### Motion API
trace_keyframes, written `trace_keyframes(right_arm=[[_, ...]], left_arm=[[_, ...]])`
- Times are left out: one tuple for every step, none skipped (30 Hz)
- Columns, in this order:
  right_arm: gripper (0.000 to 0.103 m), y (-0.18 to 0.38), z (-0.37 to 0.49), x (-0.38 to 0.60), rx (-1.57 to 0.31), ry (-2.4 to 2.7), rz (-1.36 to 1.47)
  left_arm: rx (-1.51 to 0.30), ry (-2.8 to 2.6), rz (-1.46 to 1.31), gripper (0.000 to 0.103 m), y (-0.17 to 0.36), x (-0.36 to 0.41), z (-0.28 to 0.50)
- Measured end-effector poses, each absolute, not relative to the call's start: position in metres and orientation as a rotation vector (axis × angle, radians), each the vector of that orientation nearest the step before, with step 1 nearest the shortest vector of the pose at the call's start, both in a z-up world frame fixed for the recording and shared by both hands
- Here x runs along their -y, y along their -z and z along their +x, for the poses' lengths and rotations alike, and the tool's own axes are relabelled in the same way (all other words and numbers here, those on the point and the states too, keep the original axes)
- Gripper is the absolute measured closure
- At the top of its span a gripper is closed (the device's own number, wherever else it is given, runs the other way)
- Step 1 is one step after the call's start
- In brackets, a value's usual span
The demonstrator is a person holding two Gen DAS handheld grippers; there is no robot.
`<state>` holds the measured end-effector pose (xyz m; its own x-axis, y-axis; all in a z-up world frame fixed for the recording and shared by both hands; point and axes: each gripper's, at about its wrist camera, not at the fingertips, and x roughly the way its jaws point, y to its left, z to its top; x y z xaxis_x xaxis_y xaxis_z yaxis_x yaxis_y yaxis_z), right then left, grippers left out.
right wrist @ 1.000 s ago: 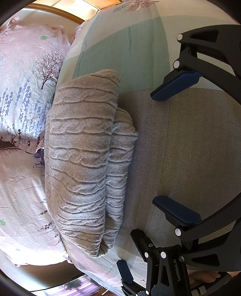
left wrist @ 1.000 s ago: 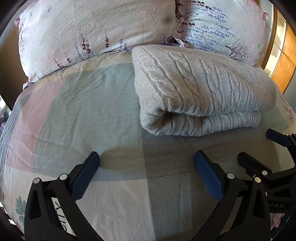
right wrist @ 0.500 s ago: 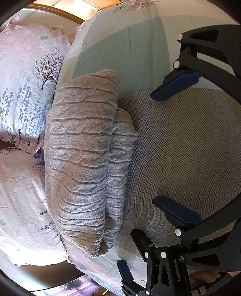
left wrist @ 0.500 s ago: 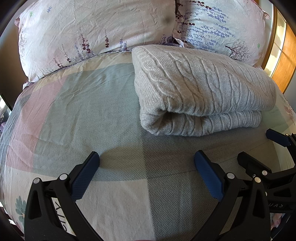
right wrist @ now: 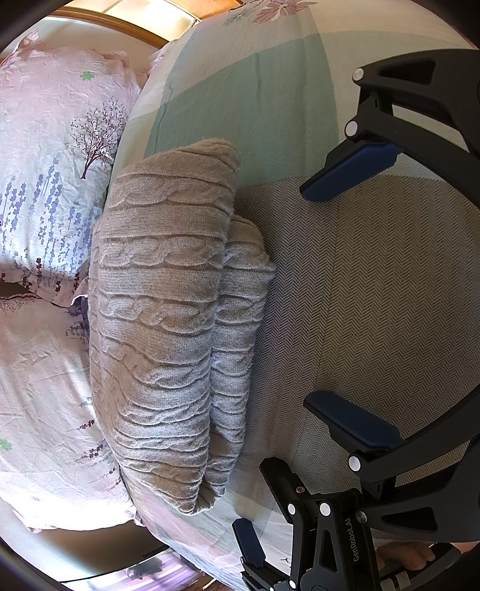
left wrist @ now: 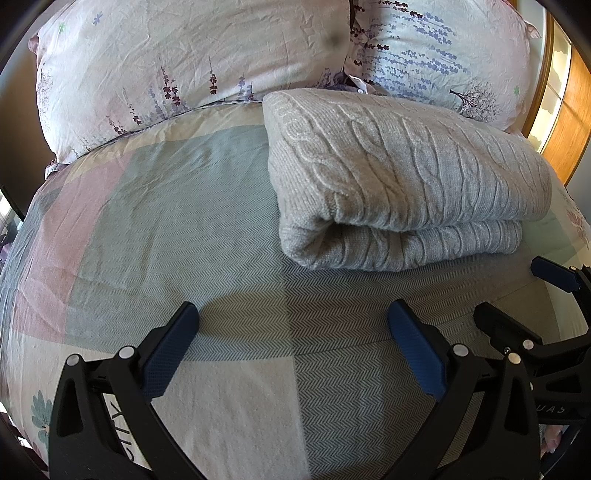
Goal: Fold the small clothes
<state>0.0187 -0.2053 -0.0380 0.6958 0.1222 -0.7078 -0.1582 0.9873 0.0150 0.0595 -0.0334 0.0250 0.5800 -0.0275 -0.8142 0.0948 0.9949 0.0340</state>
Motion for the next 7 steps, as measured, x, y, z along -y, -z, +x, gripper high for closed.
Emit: trace_keyframes(right_arm=[[0.001, 0.038, 0.0186, 0.2053, -0.786, -0.156, -0.048], [0.001, 0.038, 0.0185, 0.2054, -0.786, -0.156, -0.048], [0.001, 0.038, 0.0185, 0.2055, -0.786, -0.156, -0.048], [0.001, 0.038, 0.0186, 0.2053, -0.786, -0.156, -0.048], [0.001, 0.038, 0.0186, 0.2054, -0.786, -0.156, -0.048], [0.001, 0.038, 0.0187, 0.2052, -0.786, -0.156, -0.048], [0.001, 0.038, 0.0185, 0.2055, -0.786, -0.157, -0.048]], left_arm=[[-0.949, 0.071, 0.077, 0.002, -0.0249, 0.0335, 0.0593], [-0.95, 0.071, 0.077, 0.002, -0.0247, 0.0334, 0.059], [-0.949, 0.071, 0.077, 0.002, -0.0248, 0.0333, 0.0591], [-0.949, 0.072, 0.077, 0.002, -0.025, 0.0331, 0.0595], [-0.949, 0.072, 0.076, 0.002, -0.0253, 0.0331, 0.0599], [-0.949, 0.072, 0.076, 0.002, -0.0252, 0.0329, 0.0599], [-0.949, 0.072, 0.077, 0.002, -0.0248, 0.033, 0.0594]])
